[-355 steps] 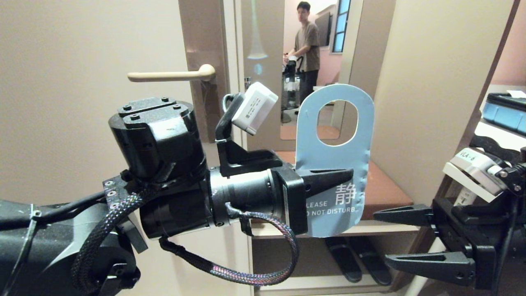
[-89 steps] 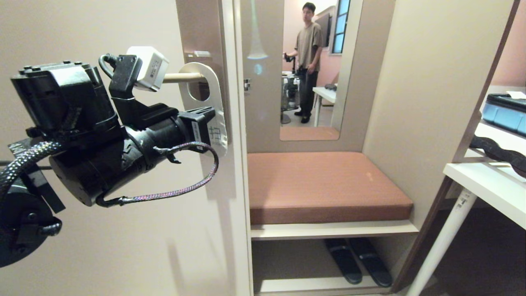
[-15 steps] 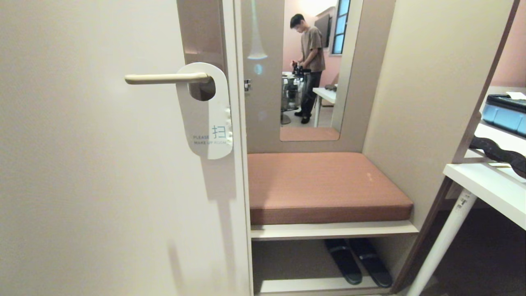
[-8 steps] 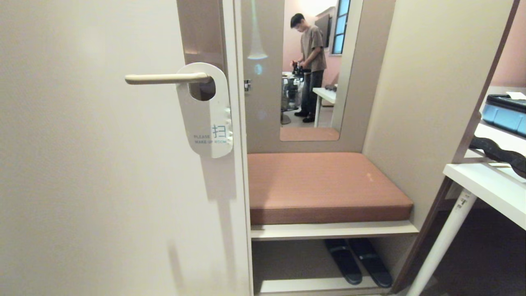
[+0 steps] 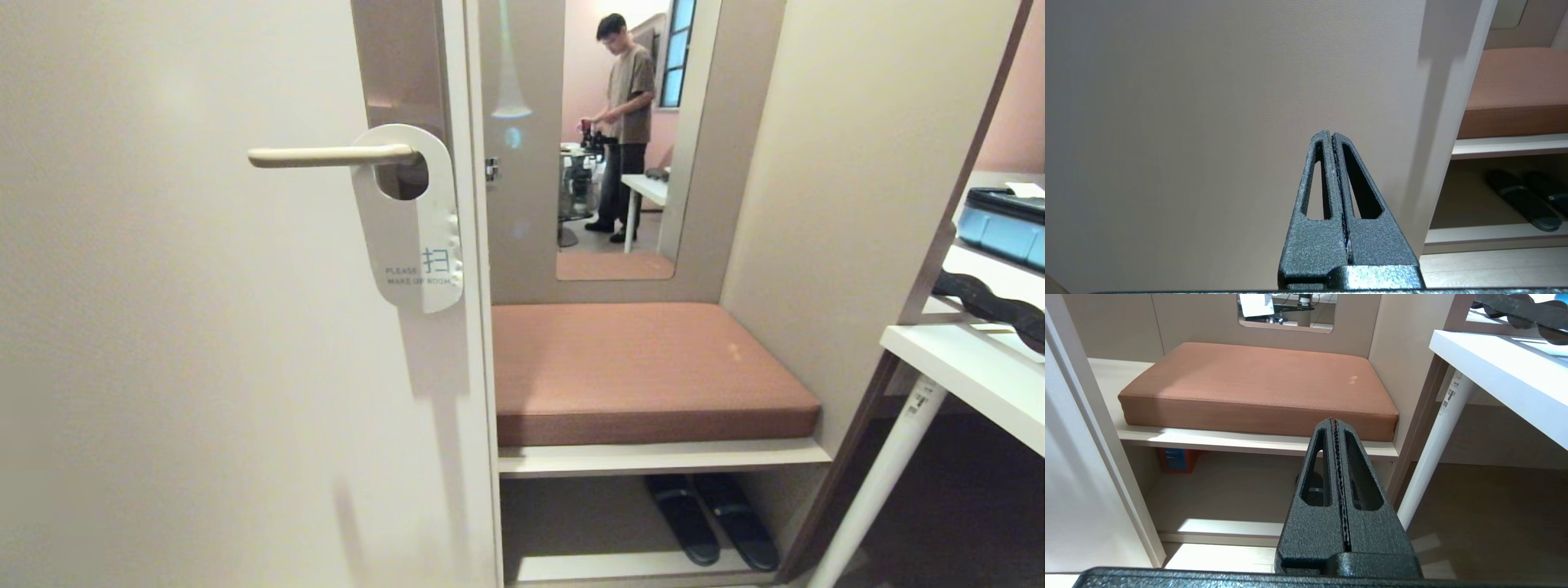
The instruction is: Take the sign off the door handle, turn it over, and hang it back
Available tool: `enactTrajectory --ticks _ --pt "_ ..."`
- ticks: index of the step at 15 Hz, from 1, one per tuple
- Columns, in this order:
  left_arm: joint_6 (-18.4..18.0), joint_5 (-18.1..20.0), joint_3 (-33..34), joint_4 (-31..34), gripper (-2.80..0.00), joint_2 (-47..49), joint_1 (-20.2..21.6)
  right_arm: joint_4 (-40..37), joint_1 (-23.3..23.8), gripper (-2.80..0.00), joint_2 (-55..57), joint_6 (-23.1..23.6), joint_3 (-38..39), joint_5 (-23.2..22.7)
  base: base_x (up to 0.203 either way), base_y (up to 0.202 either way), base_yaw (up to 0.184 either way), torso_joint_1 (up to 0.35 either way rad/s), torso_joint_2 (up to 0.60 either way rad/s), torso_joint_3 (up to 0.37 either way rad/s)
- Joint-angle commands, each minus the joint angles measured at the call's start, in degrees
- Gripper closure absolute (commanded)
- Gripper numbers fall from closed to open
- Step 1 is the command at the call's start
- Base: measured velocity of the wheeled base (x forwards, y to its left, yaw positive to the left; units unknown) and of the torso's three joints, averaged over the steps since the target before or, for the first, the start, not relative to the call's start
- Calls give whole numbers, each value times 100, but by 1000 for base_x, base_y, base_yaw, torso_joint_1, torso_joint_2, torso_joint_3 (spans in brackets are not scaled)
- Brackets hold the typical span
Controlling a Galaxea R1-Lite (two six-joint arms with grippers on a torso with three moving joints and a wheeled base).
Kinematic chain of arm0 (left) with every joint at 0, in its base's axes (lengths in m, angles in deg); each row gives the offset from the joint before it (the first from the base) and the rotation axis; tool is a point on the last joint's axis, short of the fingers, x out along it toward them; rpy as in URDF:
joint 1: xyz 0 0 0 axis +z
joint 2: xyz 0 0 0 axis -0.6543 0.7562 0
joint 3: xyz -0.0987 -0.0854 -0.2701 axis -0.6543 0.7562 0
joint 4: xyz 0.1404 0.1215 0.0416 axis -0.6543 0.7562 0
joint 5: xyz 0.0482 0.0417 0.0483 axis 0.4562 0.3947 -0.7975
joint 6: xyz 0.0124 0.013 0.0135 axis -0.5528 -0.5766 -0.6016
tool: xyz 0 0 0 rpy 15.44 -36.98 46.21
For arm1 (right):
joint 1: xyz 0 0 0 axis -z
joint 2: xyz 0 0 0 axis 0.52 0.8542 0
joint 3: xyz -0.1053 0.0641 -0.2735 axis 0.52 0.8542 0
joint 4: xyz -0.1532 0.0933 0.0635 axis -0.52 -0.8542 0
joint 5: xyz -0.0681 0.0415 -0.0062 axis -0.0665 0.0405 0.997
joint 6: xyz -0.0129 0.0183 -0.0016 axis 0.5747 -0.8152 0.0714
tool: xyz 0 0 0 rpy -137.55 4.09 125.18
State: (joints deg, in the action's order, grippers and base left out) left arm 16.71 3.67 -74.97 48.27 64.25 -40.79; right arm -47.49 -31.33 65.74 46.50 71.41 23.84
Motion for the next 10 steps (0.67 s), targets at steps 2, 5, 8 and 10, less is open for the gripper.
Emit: enactTrajectory --ticks 2,5,8,10 --pt "35 -18 0 -6 0 -2 1 0 0 0 0 1 0 2 0 0 0 0 0 0" --pt "37 -19 0 -6 0 -2 1 0 0 0 0 1 0 2 0 0 0 0 0 0" --pt "37 -19 0 -6 0 -2 1 -2 0 0 0 1 0 2 0 0 0 0 0 0" --pt "37 -19 0 -6 0 -2 1 0 0 0 0 12 0 0 0 0 0 0 0 0"
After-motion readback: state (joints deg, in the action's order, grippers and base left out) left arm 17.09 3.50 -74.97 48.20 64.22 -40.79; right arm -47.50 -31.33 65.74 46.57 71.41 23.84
